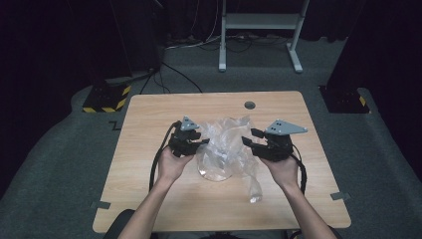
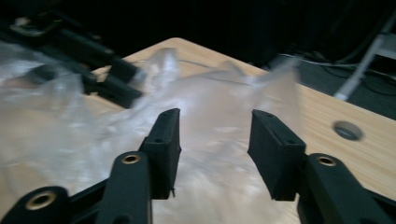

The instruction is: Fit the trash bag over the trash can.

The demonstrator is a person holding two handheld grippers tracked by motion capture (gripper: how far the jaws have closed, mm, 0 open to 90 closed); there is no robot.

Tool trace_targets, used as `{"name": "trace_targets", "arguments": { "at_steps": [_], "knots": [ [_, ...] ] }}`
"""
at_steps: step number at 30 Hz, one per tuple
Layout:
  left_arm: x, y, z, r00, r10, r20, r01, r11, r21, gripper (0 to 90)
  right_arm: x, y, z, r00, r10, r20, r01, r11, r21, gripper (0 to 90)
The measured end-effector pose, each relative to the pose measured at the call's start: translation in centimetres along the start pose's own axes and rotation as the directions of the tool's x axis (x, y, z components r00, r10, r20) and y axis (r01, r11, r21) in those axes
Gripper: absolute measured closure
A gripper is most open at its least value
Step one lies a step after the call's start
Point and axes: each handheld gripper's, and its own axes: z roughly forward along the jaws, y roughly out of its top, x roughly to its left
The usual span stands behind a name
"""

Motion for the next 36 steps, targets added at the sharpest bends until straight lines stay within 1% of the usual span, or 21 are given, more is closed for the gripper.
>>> {"name": "trace_targets", "arguments": {
  "at_steps": [2, 3, 4, 5, 7, 9, 10, 11, 14, 15, 16, 17, 21, 24, 25, 26, 27, 28, 29, 32, 36],
  "knots": [
    [0.0, 0.0, 0.1, 1.0000, 0.000, 0.002, 0.000, 1.0000, 0.007, 57.8, -0.3, -0.2, 0.1, 0.9999, 0.012, -0.001, -0.012, 1.000, 0.008, 50.9],
    [-0.1, 0.0, 0.1, 1.0000, 0.001, 0.005, -0.001, 1.0000, 0.009, 57.6, -0.8, -0.5, 0.7, 0.9985, 0.046, -0.030, -0.045, 0.999, 0.021, 53.4],
    [-0.1, -0.1, 0.1, 0.9999, 0.000, 0.010, 0.000, 1.0000, 0.007, 57.6, -0.8, -0.5, 0.7, 0.9985, 0.046, -0.030, -0.045, 0.999, 0.021, 53.4],
    [0.0, -0.1, 0.1, 0.9999, 0.000, 0.017, 0.000, 1.0000, 0.003, 57.3, -1.0, -0.7, 1.0, 0.9970, 0.059, -0.049, -0.058, 0.998, 0.029, 57.2],
    [-0.1, -0.1, -0.1, 0.9996, -0.008, 0.027, 0.008, 1.0000, -0.005, 56.1, -1.1, -1.0, 1.8, 0.9949, 0.053, -0.086, -0.050, 0.998, 0.046, 74.9],
    [0.0, -0.1, -0.3, 0.9993, -0.011, 0.036, 0.011, 0.9998, -0.016, 54.3, -0.9, -1.0, 2.2, 0.9955, 0.033, -0.089, -0.029, 0.998, 0.052, 88.5],
    [-0.1, -0.2, -0.5, 0.9990, -0.016, 0.041, 0.017, 0.9996, -0.024, 53.1, -0.8, -0.9, 2.3, 0.9952, 0.024, -0.094, -0.020, 0.999, 0.051, 90.0],
    [0.0, -0.2, -0.7, 0.9993, -0.012, 0.035, 0.013, 0.9994, -0.030, 51.6, -0.7, -0.8, 2.5, 0.9949, 0.017, -0.099, -0.012, 0.999, 0.049, 90.0],
    [0.1, -0.6, -1.6, 0.9984, -0.035, 0.044, 0.038, 0.9977, -0.056, 48.6, -0.4, -0.3, 3.1, 0.9928, -0.010, -0.119, 0.016, 0.999, 0.051, 90.0],
    [0.2, -0.7, -1.9, 0.9977, -0.046, 0.050, 0.050, 0.9966, -0.065, 48.3, -0.3, -0.1, 3.4, 0.9914, -0.013, -0.130, 0.021, 0.998, 0.057, 90.0],
    [0.2, -0.8, -2.3, 0.9973, -0.054, 0.050, 0.057, 0.9957, -0.073, 47.9, 0.0, 0.1, 4.2, 0.9891, -0.031, -0.144, 0.043, 0.996, 0.076, 90.0],
    [0.2, -0.8, -2.6, 0.9969, -0.060, 0.051, 0.064, 0.9947, -0.080, 47.9, 0.0, 0.1, 4.2, 0.9891, -0.031, -0.144, 0.043, 0.996, 0.076, 90.0],
    [0.1, -1.2, -3.6, 0.9979, -0.060, 0.024, 0.062, 0.9941, -0.089, 47.4, 0.7, 0.3, 6.4, 0.9828, -0.066, -0.172, 0.092, 0.985, 0.148, 90.0],
    [0.0, -1.3, -3.9, 0.9985, -0.053, 0.009, 0.054, 0.9946, -0.088, 47.2, 0.9, 0.2, 7.5, 0.9799, -0.074, -0.185, 0.112, 0.973, 0.203, 90.0],
    [-0.1, -1.3, -3.9, 0.9984, -0.055, 0.012, 0.056, 0.9946, -0.088, 47.1, 0.8, 0.1, 7.9, 0.9766, -0.052, -0.209, 0.097, 0.972, 0.215, 90.0],
    [-0.2, -1.3, -3.8, 0.9985, -0.054, 0.013, 0.055, 0.9943, -0.092, 47.1, 0.7, 0.1, 8.0, 0.9761, -0.046, -0.212, 0.094, 0.971, 0.220, 86.7],
    [-0.2, -1.3, -3.8, 0.9985, -0.054, 0.013, 0.055, 0.9943, -0.092, 47.0, 0.7, 0.1, 8.0, 0.9761, -0.046, -0.212, 0.094, 0.971, 0.220, 86.7],
    [-0.2, -1.3, -3.8, 0.9986, -0.051, 0.016, 0.052, 0.9945, -0.091, 46.8, 0.6, 0.2, 8.0, 0.9695, -0.010, -0.245, 0.068, 0.971, 0.230, 72.8],
    [-0.3, -1.2, -3.6, 0.9988, -0.047, 0.017, 0.048, 0.9947, -0.091, 46.6, 0.8, 0.3, 8.0, 0.9718, -0.015, -0.235, 0.069, 0.972, 0.225, 69.6],
    [-0.4, -1.0, -3.2, 0.9990, -0.039, 0.024, 0.041, 0.9947, -0.094, 46.3, 0.9, 0.3, 7.8, 0.9699, -0.020, -0.243, 0.075, 0.973, 0.220, 65.9],
    [-0.5, -0.5, -2.5, 0.9990, -0.025, 0.037, 0.028, 0.9951, -0.095, 46.4, 1.1, 0.4, 6.4, 0.9728, -0.037, -0.229, 0.077, 0.983, 0.166, 60.8]
  ]
}}
